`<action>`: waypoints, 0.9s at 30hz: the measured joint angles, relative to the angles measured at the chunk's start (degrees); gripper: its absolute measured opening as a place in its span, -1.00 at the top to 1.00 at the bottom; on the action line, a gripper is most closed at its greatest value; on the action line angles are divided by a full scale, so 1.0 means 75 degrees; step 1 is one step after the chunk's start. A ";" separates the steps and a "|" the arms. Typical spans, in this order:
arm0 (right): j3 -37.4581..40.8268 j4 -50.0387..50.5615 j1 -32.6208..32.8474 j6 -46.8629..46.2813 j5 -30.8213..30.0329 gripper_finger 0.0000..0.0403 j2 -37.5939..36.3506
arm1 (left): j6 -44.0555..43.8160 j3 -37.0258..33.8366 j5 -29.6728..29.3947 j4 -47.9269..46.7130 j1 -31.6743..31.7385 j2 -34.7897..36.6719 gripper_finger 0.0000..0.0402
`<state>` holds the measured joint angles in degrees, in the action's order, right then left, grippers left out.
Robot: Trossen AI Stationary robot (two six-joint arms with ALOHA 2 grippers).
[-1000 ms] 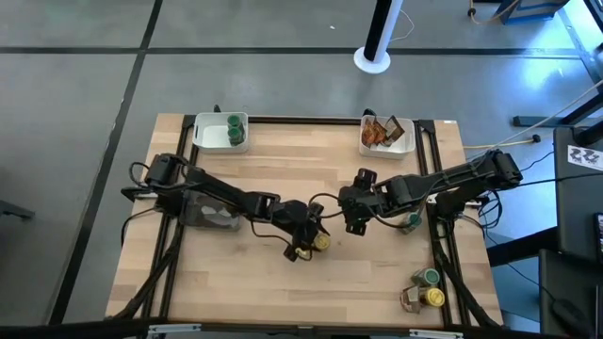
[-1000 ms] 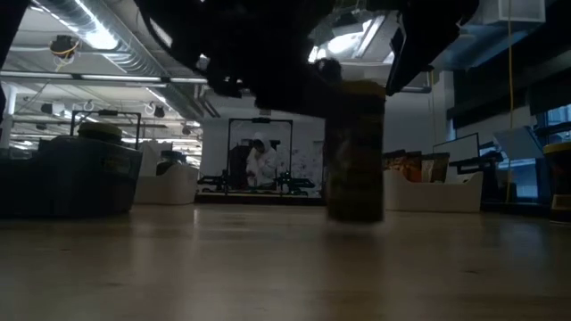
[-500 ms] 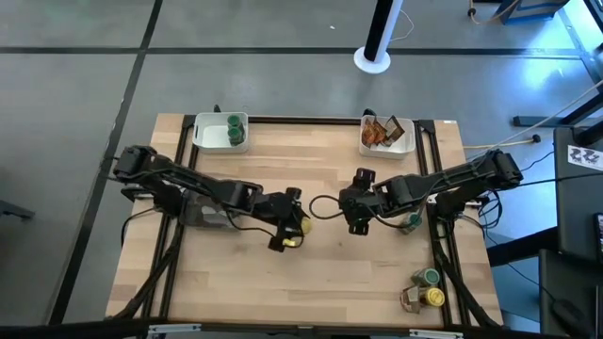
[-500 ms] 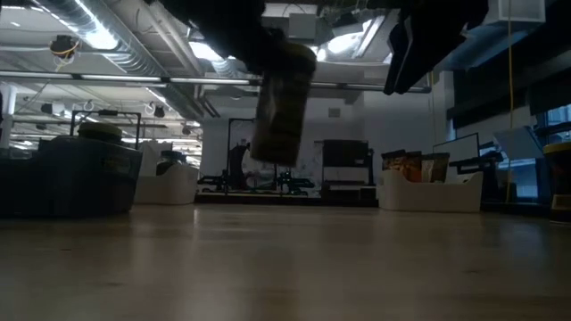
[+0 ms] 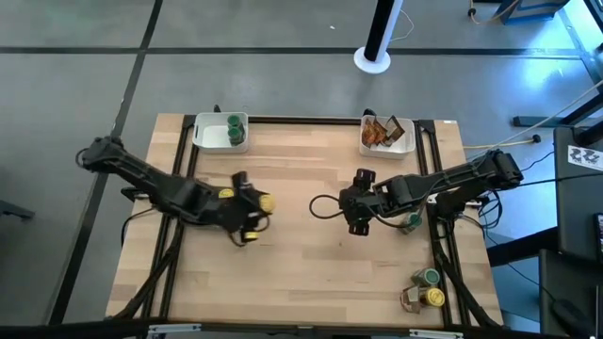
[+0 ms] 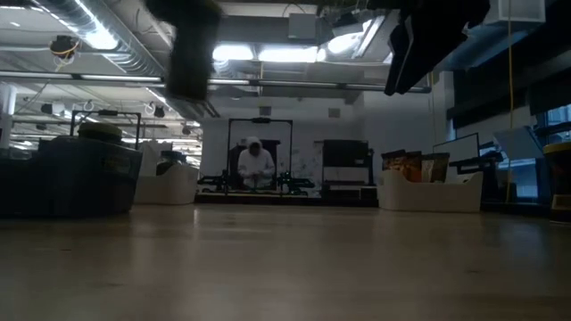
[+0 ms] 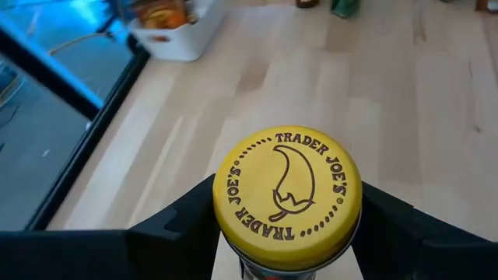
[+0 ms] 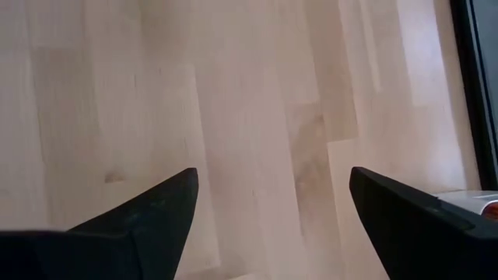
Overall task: Sort spices by type
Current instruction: Put the yellow seasoning bottle into the black bin
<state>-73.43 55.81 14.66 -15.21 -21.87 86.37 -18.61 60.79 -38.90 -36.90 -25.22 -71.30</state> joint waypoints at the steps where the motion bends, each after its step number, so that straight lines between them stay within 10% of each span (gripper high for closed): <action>1: 0.0000 -0.0005 0.0000 -0.0086 0.0003 -0.66 0.0000 | -0.0372 -0.0124 -0.0230 -0.0153 -0.0219 0.0198 -0.06; 8: 0.0000 -0.0028 0.0000 -0.0619 0.0065 -0.66 0.0000 | -0.3104 -0.1013 -0.1597 -0.1520 -0.1488 0.1318 -0.06; 27: 0.0006 -0.0533 0.1067 -0.2026 0.0196 -0.66 0.0108 | -0.6434 -0.1434 -0.2120 -0.3355 -0.2778 0.1446 -0.06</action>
<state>-73.38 51.81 22.66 -30.40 -20.40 87.18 -66.87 50.04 -54.79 -62.06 -46.06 -60.46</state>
